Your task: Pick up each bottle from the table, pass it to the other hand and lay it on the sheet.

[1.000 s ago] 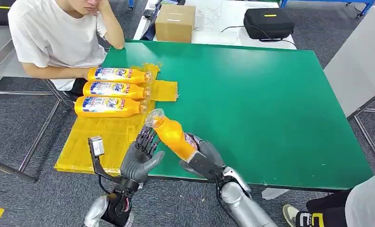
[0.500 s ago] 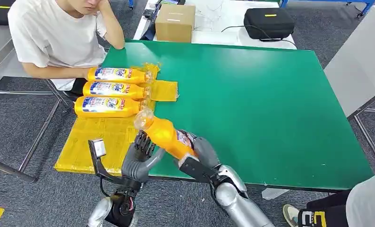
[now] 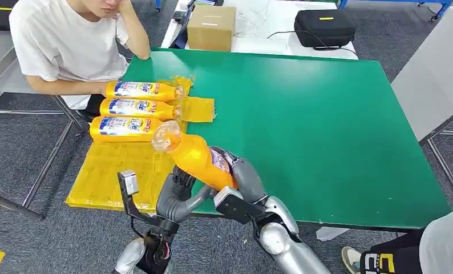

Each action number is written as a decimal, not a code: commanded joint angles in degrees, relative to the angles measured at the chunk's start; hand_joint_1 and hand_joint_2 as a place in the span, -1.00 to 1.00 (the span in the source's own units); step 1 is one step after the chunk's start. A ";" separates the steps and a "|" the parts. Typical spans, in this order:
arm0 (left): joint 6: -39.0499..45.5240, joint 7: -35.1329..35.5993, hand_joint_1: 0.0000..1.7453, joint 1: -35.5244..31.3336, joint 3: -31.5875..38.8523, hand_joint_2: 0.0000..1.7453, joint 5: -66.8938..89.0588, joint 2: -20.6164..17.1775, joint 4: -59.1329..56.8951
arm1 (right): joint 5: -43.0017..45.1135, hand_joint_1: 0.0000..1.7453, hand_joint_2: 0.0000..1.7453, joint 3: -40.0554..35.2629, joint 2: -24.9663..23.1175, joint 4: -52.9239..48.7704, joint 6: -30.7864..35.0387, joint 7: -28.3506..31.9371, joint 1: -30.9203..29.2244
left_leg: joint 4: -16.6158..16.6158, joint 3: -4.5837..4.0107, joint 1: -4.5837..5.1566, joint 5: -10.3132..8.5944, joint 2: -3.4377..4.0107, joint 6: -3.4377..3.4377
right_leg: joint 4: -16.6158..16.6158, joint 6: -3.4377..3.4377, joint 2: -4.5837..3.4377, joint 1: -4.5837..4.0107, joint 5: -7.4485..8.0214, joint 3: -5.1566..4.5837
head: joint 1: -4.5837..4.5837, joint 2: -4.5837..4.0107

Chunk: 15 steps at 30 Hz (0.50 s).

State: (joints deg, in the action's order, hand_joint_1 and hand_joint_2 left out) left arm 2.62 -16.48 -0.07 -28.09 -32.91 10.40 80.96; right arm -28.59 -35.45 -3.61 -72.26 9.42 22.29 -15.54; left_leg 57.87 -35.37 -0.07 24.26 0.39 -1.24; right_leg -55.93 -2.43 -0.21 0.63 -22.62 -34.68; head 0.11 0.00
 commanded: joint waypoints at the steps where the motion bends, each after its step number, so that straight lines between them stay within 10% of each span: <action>1: -5.44 -2.74 -1.00 -1.05 1.28 1.00 -2.49 -1.38 2.69 | 0.50 1.00 1.00 -7.16 0.55 4.15 -5.40 -2.94 -8.15 | 0.02 0.22 -0.01 0.12 0.13 0.08 | -0.05 0.09 -0.14 -0.02 -0.09 0.15 | 0.00 0.00; 15: -10.14 -2.51 -1.00 -1.84 0.74 1.00 -2.03 -1.06 -0.59 | -4.66 1.00 1.00 -11.24 0.45 7.57 -6.21 -6.43 -13.27 | -0.06 0.33 0.00 0.09 -0.02 0.07 | 0.02 0.09 0.00 0.00 -0.12 0.30 | 0.00 0.00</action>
State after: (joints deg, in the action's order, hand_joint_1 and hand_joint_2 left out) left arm -6.21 -20.24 0.06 -25.53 -35.21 10.36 84.21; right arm -31.65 -41.97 -3.78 -69.33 3.06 17.27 -24.43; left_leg 57.87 -35.38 -0.07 24.23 0.38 -1.24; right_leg -55.94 -2.44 -0.20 0.63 -22.61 -34.69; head 0.11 0.00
